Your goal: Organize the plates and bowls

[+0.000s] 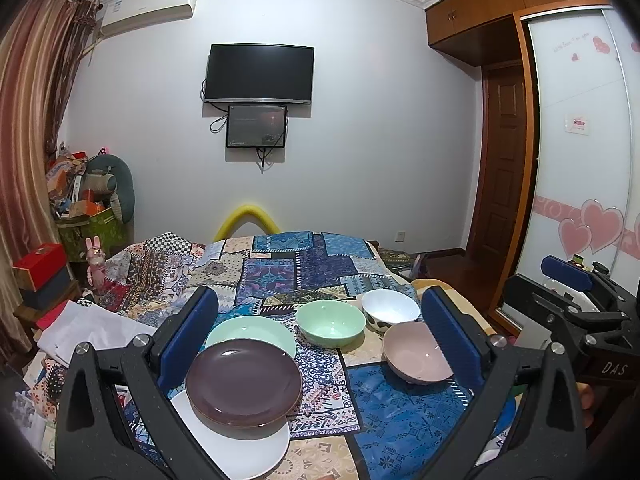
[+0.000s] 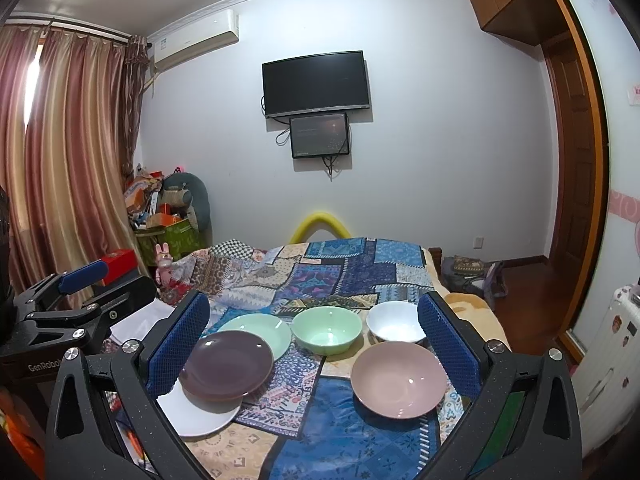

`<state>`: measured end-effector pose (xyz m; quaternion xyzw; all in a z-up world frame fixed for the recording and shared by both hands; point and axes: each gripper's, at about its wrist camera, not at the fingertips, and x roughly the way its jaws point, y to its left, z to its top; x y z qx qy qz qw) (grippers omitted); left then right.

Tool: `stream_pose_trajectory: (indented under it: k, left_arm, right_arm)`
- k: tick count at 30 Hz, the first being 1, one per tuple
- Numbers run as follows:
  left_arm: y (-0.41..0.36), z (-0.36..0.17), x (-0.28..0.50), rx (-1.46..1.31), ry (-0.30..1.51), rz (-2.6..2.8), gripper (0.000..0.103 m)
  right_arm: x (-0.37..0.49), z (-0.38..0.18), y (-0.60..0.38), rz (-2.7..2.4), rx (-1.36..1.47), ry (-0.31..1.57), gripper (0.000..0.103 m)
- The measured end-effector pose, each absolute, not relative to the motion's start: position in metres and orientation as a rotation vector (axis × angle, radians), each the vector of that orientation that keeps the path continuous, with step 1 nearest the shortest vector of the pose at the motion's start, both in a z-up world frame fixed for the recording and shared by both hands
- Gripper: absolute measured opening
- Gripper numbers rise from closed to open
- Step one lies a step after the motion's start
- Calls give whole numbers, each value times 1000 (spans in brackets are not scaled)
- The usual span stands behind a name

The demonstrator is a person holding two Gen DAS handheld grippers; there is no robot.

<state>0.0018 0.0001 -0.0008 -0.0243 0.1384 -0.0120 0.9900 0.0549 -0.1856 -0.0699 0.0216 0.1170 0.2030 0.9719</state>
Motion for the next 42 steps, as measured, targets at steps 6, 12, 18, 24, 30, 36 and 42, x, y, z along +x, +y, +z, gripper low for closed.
stream_pose_trajectory:
  k: [6,12,18,24,30,36,42]
  left_arm:
    - [1,-1,1,-50,278,-24,103]
    - [1,0,2,-50,277,-24,103]
    - [2,-1,2,-46,281,-26,103]
    - [4,0,2,-44,279,-25,103]
    - [5,0,2,-43,279,-24,103]
    - [4,0,2,-43,280,-26,103]
    - [4,0,2,-42,279,-25,103]
  right_arm:
    - [53,-70,-183,412,45,238,103]
    - [53,-70,-182,412,45,239,103]
    - [53,-71,-180,413,44,244,103]
    - [53,-72,-180,417,43,245,103]
    - [52,-72,-179,417,43,244,103]
    - [53,-72,-180,416,44,245,103]
    - [52,-72,-179,417,48,247,103]
